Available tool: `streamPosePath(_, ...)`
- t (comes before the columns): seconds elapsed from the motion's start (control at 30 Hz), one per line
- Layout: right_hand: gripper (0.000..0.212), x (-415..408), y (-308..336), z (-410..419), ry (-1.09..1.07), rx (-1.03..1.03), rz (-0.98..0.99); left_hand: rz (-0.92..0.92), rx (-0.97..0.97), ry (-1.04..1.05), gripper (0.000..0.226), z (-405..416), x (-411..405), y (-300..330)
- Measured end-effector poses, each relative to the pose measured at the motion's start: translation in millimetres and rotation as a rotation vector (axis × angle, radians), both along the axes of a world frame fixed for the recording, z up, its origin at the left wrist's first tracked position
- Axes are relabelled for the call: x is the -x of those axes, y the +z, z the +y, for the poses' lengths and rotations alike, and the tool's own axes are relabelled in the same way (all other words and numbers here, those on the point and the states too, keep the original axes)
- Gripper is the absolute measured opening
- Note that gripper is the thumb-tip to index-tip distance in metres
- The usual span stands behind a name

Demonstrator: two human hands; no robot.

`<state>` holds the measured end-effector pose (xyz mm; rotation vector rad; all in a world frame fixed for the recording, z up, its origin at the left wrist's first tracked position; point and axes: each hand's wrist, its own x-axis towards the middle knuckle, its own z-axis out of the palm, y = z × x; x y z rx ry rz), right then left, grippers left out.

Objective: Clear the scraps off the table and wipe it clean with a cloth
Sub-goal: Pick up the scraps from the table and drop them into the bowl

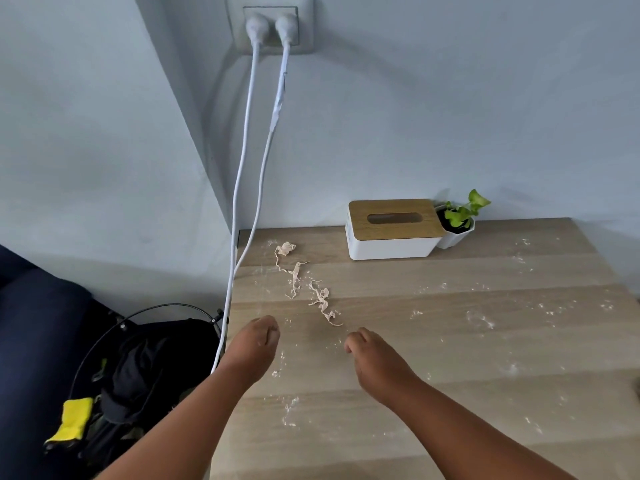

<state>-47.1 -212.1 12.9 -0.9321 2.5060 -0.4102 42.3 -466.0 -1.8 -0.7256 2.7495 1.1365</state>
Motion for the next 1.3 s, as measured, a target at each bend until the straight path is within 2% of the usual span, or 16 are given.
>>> streamPosePath(0.1, 0.051, 6, -7, -4, 0.062, 0.006, 0.014, 0.02, -0.014, 0.003, 0.022, -2, 5, -2)
streamPosePath(0.3, 0.047, 24, -12, -18, 0.073, -0.022, 0.044, 0.026, 0.013, 0.021, 0.038, -5, 11, -4)
streamPosePath(0.4, 0.047, 36, -14, -25, 0.077, -0.017, 0.057, 0.027, -0.004, 0.015, 0.027, -7, 17, -4)
streamPosePath(0.53, 0.017, 52, -20, -34, 0.059, 0.037, 0.099, 0.038, 0.007, -0.012, 0.019, -13, 28, -5)
streamPosePath(0.77, 0.049, 89, -32, -47, 0.086, 0.056, 0.086, 0.038, 0.215, 0.053, 0.019, -22, 66, -11)
streamPosePath(0.83, 0.055, 99, -36, -50, 0.113, 0.057, 0.096, -0.013, 0.239, 0.037, 0.019, -28, 81, -12)
streamPosePath(0.9, 0.06, 108, -41, -53, 0.155, 0.063, 0.109, -0.068, 0.259, 0.01, 0.033, -35, 97, -16)
streamPosePath(1.03, 0.07, 121, -49, -57, 0.23, 0.075, 0.142, -0.04, 0.341, -0.022, 0.064, -49, 124, -28)
streamPosePath(1.2, 0.071, 129, -60, -59, 0.267, 0.123, 0.176, -0.131, 0.389, -0.058, 0.097, -65, 152, -40)
streamPosePath(1.3, 0.072, 130, -65, -62, 0.277, 0.151, 0.225, -0.179, 0.406, -0.076, 0.1, -65, 162, -42)
